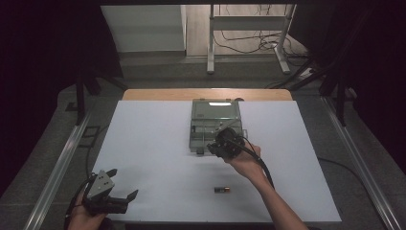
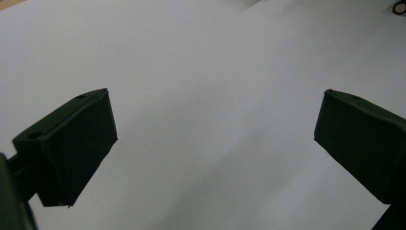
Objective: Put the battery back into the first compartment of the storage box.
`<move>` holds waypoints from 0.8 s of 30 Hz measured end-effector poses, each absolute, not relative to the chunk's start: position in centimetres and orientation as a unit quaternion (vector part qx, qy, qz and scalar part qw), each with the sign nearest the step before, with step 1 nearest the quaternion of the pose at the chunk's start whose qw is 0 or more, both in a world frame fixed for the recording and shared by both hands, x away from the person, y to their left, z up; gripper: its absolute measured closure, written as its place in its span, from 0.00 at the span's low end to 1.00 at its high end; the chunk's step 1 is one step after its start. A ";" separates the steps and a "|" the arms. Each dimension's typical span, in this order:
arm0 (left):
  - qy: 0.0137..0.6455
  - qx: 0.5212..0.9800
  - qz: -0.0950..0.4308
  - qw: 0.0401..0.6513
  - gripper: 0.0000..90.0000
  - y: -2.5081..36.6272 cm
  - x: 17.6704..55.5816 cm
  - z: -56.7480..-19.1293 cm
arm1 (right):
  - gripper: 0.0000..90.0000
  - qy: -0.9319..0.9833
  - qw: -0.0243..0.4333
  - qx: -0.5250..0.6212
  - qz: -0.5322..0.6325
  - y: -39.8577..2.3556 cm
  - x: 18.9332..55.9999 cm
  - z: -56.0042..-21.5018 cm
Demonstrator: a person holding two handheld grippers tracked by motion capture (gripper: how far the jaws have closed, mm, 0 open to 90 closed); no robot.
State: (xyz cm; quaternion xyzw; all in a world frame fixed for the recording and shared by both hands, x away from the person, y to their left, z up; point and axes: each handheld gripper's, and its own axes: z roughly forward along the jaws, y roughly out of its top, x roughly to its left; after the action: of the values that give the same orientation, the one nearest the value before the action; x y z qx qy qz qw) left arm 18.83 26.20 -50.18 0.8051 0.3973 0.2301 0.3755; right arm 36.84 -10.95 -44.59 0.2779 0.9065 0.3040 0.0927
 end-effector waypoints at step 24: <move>0.402 0.800 0.226 0.384 0.02 26.5 18.8 -50.2 | 0.85 0.894 0.115 0.304 0.308 -7.8 42.7 -43.4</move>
State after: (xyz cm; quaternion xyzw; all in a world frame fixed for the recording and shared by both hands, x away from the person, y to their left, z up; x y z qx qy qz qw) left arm 18.84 26.48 -50.17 0.8000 0.4018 0.2260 0.3841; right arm 42.66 -7.79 -43.42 0.3037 0.8943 0.3078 0.1151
